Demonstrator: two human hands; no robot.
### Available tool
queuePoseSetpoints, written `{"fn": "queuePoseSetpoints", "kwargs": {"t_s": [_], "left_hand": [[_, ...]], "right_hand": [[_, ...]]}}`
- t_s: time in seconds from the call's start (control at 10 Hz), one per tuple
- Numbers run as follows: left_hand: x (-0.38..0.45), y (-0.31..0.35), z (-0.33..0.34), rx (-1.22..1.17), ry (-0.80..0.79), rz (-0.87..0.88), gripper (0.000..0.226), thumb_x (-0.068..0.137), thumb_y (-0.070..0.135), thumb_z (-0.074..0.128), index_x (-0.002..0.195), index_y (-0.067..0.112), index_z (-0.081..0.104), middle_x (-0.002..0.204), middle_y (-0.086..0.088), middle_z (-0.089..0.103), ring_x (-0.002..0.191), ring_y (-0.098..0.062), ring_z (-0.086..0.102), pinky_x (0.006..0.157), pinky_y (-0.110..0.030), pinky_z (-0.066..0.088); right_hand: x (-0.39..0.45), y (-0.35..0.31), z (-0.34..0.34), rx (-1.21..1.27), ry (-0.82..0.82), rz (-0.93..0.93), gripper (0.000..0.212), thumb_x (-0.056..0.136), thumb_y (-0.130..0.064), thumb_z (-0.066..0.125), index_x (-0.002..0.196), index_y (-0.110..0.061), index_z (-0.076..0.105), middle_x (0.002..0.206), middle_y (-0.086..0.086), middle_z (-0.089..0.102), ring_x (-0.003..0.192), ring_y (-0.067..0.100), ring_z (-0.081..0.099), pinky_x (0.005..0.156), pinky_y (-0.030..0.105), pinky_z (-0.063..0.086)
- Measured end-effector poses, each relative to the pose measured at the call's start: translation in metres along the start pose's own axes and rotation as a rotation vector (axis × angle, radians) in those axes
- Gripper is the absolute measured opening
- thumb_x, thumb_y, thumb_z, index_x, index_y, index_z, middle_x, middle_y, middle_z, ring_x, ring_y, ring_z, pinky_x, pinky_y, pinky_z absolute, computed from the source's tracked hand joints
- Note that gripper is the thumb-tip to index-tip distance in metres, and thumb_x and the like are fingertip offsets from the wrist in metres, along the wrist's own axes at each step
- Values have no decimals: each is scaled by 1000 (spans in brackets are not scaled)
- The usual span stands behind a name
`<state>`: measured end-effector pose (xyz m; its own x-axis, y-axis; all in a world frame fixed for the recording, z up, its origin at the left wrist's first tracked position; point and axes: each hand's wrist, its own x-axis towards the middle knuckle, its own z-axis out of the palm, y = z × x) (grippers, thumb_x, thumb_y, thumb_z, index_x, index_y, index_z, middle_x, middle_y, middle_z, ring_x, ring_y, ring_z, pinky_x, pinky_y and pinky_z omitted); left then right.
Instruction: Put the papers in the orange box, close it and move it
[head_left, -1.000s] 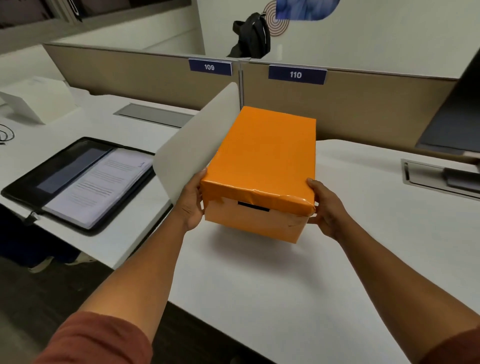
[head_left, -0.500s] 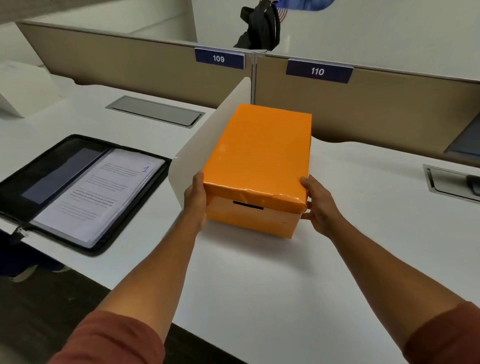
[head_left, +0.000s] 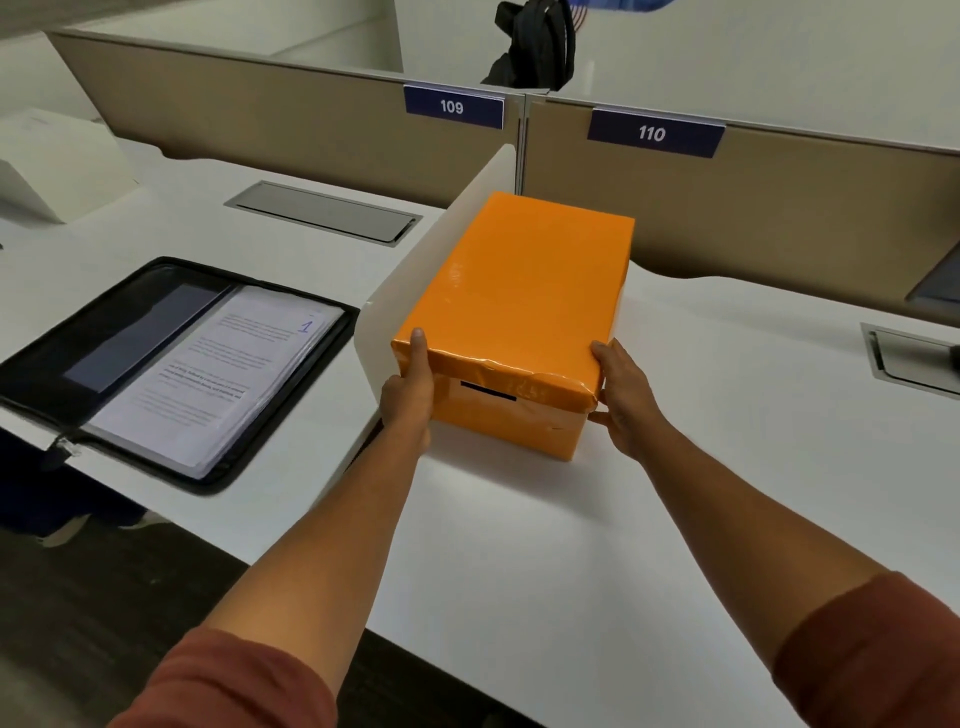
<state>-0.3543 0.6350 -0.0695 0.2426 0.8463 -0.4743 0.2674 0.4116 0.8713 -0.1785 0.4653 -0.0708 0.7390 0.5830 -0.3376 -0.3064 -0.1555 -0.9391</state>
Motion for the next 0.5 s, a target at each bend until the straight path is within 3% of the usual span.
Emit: {"fn": "queuePoseSetpoints", "kwargs": {"t_s": [0.1, 0.2, 0.3, 0.4, 0.5], "left_hand": [[-1, 2, -3, 2, -30, 9, 80, 68, 90, 45, 99, 18, 56, 100, -5, 66, 98, -26, 62, 96, -50, 52], [-3, 3, -2, 2, -11, -4, 86, 76, 85, 44, 122, 12, 54, 121, -10, 64, 111, -31, 59, 100, -48, 49], [-14, 3, 11, 28, 153, 90, 80, 91, 67, 40, 147, 10, 35, 144, -14, 49, 128, -34, 49, 99, -44, 43], [-32, -1, 26, 121, 316, 340, 73, 96, 48, 44, 156, 15, 17, 163, -14, 20, 148, -34, 22, 117, -53, 26], [-59, -7, 47, 332, 349, 734, 74, 97, 38, 48, 157, 11, 15, 167, -13, 7, 153, -30, 0, 123, -48, 6]], "right_hand": [[1, 1, -9, -24, -22, 28, 62, 93, -58, 50, 148, -35, 33, 147, 3, 48, 125, 32, 52, 100, 60, 45], [-3, 4, -23, -37, -35, 40, 79, 89, -61, 56, 154, -32, 23, 160, 4, 30, 142, 36, 36, 109, 64, 34], [-13, 5, -35, -229, 28, -66, 72, 93, -59, 49, 154, -28, 24, 163, 4, 25, 147, 32, 28, 114, 56, 28], [-21, 7, -55, -629, 139, -278, 70, 95, -58, 45, 154, -23, 26, 163, 5, 27, 151, 29, 16, 117, 50, 20], [-29, -3, -79, -975, 273, -452, 73, 96, -57, 41, 154, -15, 25, 163, 8, 24, 153, 30, 3, 120, 51, 13]]}}
